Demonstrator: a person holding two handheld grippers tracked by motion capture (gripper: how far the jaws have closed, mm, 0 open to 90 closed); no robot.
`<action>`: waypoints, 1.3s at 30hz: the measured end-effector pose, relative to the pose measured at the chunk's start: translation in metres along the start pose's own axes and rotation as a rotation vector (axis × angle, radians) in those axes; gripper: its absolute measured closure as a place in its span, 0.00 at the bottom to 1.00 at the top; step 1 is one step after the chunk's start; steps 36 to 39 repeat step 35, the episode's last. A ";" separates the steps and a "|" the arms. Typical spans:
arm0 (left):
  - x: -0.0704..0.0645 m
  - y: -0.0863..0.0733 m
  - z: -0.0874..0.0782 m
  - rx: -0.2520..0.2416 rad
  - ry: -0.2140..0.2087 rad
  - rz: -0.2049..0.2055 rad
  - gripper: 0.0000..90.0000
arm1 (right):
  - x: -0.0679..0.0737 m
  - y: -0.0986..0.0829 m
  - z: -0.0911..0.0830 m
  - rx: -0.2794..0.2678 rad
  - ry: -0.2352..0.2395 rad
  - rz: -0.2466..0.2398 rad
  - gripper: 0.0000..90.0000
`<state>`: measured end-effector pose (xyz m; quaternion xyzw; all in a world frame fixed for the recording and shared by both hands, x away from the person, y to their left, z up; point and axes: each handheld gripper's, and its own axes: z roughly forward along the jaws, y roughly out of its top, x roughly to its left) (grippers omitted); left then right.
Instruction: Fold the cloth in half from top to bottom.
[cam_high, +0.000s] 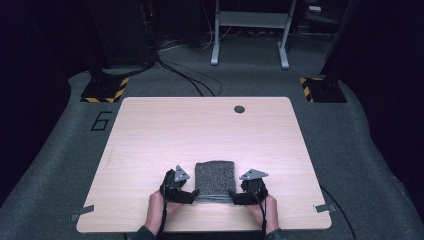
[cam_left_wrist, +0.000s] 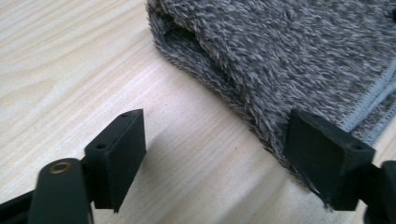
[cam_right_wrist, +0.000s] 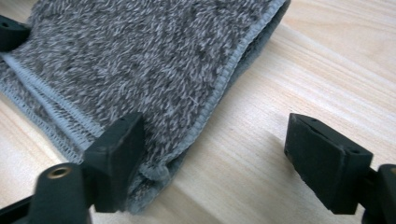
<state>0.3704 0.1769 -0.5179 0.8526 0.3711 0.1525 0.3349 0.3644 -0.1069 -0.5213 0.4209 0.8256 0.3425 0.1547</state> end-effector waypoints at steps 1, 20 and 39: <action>0.000 0.000 -0.001 0.002 -0.002 -0.004 0.20 | -0.001 0.000 0.000 -0.006 0.000 -0.005 0.19; 0.041 -0.032 -0.052 -0.063 0.116 -0.111 0.12 | -0.047 -0.028 -0.051 -0.080 -0.095 0.111 0.16; 0.072 -0.071 -0.049 -0.061 0.199 -0.198 0.11 | -0.084 -0.061 -0.052 -0.056 -0.228 0.172 0.08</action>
